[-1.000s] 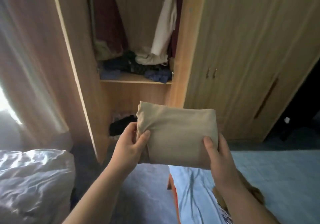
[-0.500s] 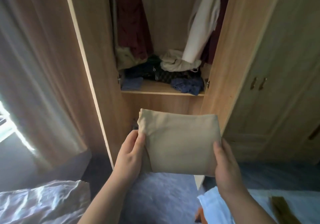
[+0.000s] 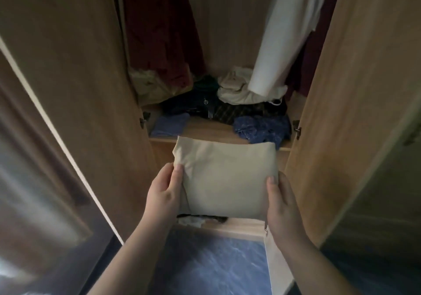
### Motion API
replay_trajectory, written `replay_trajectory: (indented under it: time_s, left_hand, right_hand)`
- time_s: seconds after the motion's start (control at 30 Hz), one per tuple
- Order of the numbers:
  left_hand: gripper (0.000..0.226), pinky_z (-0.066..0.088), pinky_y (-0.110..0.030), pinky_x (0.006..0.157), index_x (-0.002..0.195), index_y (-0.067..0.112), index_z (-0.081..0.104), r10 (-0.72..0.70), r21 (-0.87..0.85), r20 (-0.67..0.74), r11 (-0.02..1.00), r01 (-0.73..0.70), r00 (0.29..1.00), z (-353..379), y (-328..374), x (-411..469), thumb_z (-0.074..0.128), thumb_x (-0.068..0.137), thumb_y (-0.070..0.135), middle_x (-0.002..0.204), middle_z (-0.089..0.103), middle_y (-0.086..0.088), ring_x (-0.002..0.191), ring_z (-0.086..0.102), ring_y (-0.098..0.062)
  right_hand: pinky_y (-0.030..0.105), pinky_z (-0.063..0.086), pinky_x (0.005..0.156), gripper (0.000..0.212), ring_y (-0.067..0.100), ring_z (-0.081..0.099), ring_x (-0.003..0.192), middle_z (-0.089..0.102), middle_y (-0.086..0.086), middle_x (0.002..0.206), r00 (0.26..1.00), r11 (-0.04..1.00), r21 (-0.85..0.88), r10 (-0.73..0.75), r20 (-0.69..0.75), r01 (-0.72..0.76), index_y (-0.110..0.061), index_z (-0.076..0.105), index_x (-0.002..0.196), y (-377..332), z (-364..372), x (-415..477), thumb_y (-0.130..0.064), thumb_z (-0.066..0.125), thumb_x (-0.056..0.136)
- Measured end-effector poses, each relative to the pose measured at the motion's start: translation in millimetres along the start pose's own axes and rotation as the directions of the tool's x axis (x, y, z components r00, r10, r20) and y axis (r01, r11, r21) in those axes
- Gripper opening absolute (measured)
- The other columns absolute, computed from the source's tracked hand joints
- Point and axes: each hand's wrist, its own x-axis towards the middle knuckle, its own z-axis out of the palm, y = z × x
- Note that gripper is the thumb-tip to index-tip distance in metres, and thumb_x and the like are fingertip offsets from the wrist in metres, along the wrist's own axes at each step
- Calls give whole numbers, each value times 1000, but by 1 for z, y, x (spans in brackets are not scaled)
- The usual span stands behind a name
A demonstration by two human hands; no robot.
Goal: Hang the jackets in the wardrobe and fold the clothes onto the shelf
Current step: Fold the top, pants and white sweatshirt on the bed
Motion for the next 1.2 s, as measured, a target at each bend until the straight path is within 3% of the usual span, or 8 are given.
replay_trajectory:
  time_s: [0.1,0.33,0.47,0.63,0.87,1.0,1.1,1.2]
  left_hand:
    - [42,40,-32,67,84,14,58,-16,8,-27,1000,16,999,21,-13,39,41,96,51,78,59,-4,70,51,-8]
    - [35,38,-36,64,79,20,56,-69,1,-4,998,69,998,67,-64,144,42,105,39,70,55,5,66,49,-11]
    - [33,42,-33,69,87,19,61,-72,6,53,997,72,996,90,-96,217,42,103,40,81,62,-2,73,56,-15]
    - [33,42,-23,64,91,23,62,-128,44,113,991,124,985,112,-144,323,41,101,47,83,64,5,77,59,-6]
    - [41,43,-31,77,93,17,61,-258,301,202,934,190,945,170,-234,427,36,104,48,91,66,-2,91,62,-24]
    - [46,46,-30,74,88,10,65,-210,493,164,864,104,964,194,-271,450,36,105,41,89,70,-14,85,65,-30]
    - [45,45,-31,75,101,8,65,-243,704,162,708,61,957,208,-277,466,38,104,44,95,69,-16,89,64,-31]
    - [38,45,-38,87,112,6,61,-183,767,158,642,-4,970,211,-271,474,48,99,40,109,63,-18,103,58,-34]
  right_hand:
    - [15,47,76,32,-1,63,98,66,-14,110,999,1000,-5,-14,34,15,-35,54,123,12,7,54,-51,41,99]
    - [8,44,76,18,-9,59,97,63,-24,107,999,996,-84,6,41,-2,-48,51,112,50,33,165,-47,37,100]
    - [-1,38,75,24,-24,52,94,55,-32,105,1000,993,-118,-13,-11,12,-37,49,119,70,58,233,-22,38,104]
    - [-3,37,68,17,-13,55,83,53,-23,100,995,966,-245,67,-67,-82,-35,43,118,99,108,326,-36,36,103]
    - [30,42,79,29,19,59,94,58,-8,95,968,880,-412,178,-177,-237,-27,55,111,196,150,438,-44,32,105]
    - [42,49,82,59,27,58,92,58,7,101,971,714,-662,122,-206,-230,-17,58,103,251,150,474,-61,21,97]
    - [44,46,86,52,35,55,97,57,17,105,968,546,-801,84,-238,-244,-6,60,101,262,150,490,-50,30,98]
    - [44,41,100,41,33,48,118,51,16,128,984,466,-873,-22,-176,-145,-6,52,128,246,153,495,-31,47,96]
